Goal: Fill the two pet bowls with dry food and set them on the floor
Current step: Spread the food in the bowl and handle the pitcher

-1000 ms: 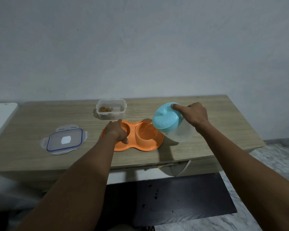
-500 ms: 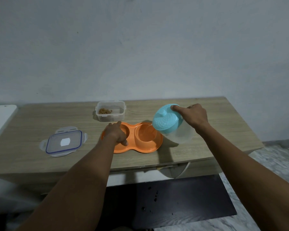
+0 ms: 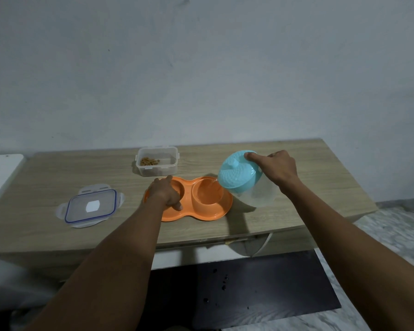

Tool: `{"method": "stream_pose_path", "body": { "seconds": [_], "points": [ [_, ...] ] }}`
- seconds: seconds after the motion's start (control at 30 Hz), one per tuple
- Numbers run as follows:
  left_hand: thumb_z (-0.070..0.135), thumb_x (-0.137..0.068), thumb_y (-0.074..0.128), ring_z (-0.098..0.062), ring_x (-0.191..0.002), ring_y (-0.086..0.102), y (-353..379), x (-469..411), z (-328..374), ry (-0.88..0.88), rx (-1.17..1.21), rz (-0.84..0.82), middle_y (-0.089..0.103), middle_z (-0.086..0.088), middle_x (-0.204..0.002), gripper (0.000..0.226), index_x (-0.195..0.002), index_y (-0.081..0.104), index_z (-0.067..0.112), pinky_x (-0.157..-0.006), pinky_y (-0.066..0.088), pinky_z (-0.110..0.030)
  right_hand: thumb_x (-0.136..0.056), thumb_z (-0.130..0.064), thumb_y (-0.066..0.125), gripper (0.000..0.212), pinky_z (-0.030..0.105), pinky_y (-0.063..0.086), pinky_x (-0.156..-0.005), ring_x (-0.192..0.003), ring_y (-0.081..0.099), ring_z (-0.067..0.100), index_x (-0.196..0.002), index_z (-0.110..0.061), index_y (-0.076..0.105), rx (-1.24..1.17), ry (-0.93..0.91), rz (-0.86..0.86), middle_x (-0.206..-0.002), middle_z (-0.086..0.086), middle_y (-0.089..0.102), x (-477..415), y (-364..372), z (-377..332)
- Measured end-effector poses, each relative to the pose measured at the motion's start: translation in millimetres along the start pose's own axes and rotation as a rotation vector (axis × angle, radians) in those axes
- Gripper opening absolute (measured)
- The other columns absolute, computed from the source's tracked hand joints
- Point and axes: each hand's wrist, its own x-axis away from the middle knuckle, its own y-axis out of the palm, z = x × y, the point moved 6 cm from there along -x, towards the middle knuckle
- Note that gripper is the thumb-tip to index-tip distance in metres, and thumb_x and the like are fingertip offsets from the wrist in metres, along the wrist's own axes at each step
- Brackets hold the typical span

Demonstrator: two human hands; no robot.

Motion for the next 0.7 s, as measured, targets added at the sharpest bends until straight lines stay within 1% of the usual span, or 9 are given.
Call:
{"method": "stream_pose_path", "body": {
  "seconds": [0.2, 0.3, 0.37, 0.43, 0.47, 0.53, 0.57, 0.63, 0.7],
  "points": [
    [0.025, -0.06, 0.093, -0.032, -0.15, 0.019, -0.7, 1.3, 0.2, 0.005, -0.015, 0.003, 0.021, -0.013, -0.162, 0.126, -0.157, 0.013, 0.023, -0.117, 0.03, -0.046, -0.073, -0.066, 0.075, 0.064, 0.035, 0.043, -0.062, -0.065, 0.059, 0.022, -0.07, -0.002, 0.073, 0.006, -0.021, -0.003, -0.067, 0.006, 0.067, -1.8, -0.9, -0.8],
    [0.026, -0.06, 0.093, -0.031, -0.151, 0.018, -1.3, 2.6, 1.7, 0.009, -0.029, -0.001, 0.02, -0.012, -0.163, 0.126, -0.158, 0.013, 0.023, -0.118, 0.029, -0.045, -0.068, -0.067, 0.075, 0.067, 0.035, 0.042, -0.06, -0.062, 0.057, 0.021, -0.068, 0.0, 0.071, -0.032, -0.012, -0.009, -0.064, 0.005, 0.064, -4.4, -2.0, 1.5],
    [0.025, -0.061, 0.093, -0.031, -0.151, 0.017, -1.7, 3.1, 2.0, 0.008, -0.021, -0.002, 0.02, -0.013, -0.162, 0.126, -0.158, 0.013, 0.022, -0.118, 0.029, -0.045, -0.063, -0.068, 0.077, 0.065, 0.036, 0.04, -0.06, -0.06, 0.053, 0.021, -0.057, -0.004, 0.065, -0.094, 0.012, -0.015, -0.059, 0.004, 0.059, -6.1, -1.4, 5.7],
    [0.026, -0.061, 0.092, -0.032, -0.15, 0.018, -2.2, 3.4, 2.4, 0.013, -0.022, -0.002, 0.021, -0.013, -0.162, 0.126, -0.158, 0.013, 0.022, -0.118, 0.029, -0.045, -0.058, -0.067, 0.079, 0.064, 0.037, 0.036, -0.059, -0.059, 0.047, 0.021, -0.048, -0.011, 0.05, -0.184, 0.045, -0.025, -0.056, 0.004, 0.049, -7.5, 1.6, 10.3],
    [0.025, -0.06, 0.092, -0.032, -0.15, 0.018, -2.3, 3.8, 2.7, 0.015, -0.021, -0.001, 0.021, -0.014, -0.162, 0.126, -0.158, 0.013, 0.022, -0.118, 0.029, -0.045, -0.055, -0.068, 0.08, 0.064, 0.038, 0.035, -0.059, -0.06, 0.046, 0.02, -0.05, -0.012, 0.047, -0.223, 0.062, -0.026, -0.058, 0.005, 0.047, -8.3, 3.6, 12.4],
    [0.024, -0.06, 0.093, -0.033, -0.15, 0.019, -2.5, 4.6, 2.7, 0.012, -0.009, 0.004, 0.02, -0.014, -0.162, 0.126, -0.157, 0.014, 0.023, -0.117, 0.03, -0.045, -0.051, -0.069, 0.08, 0.063, 0.037, 0.036, -0.059, -0.062, 0.048, 0.019, -0.055, -0.013, 0.051, -0.297, 0.087, -0.013, -0.061, 0.006, 0.049, -10.9, 8.1, 15.2],
    [0.024, -0.06, 0.093, -0.033, -0.15, 0.019, -2.6, 4.6, 2.5, 0.01, 0.003, 0.004, 0.019, -0.014, -0.162, 0.126, -0.157, 0.014, 0.023, -0.117, 0.03, -0.046, -0.051, -0.069, 0.08, 0.062, 0.037, 0.037, -0.059, -0.062, 0.049, 0.019, -0.054, -0.014, 0.052, -0.334, 0.093, -0.004, -0.062, 0.005, 0.05, -13.1, 11.5, 15.7],
    [0.022, -0.059, 0.093, -0.032, -0.15, 0.02, -2.1, 5.2, 1.5, 0.004, 0.029, 0.001, 0.019, -0.014, -0.162, 0.125, -0.157, 0.015, 0.024, -0.116, 0.032, -0.047, -0.052, -0.068, 0.08, 0.058, 0.036, 0.035, -0.058, -0.06, 0.046, 0.018, -0.044, -0.021, 0.046, -0.393, 0.104, 0.017, -0.055, 0.0, 0.047, -18.3, 19.4, 14.8],
    [0.022, -0.059, 0.093, -0.032, -0.15, 0.019, -1.7, 5.2, 0.4, 0.002, 0.038, 0.003, 0.017, -0.014, -0.163, 0.126, -0.157, 0.015, 0.025, -0.115, 0.034, -0.046, -0.053, -0.068, 0.081, 0.063, 0.035, 0.034, -0.056, -0.056, 0.042, 0.017, -0.038, -0.02, 0.042, -0.437, 0.111, 0.032, -0.047, -0.007, 0.042, -26.1, 30.1, 11.0]
  ]
}}
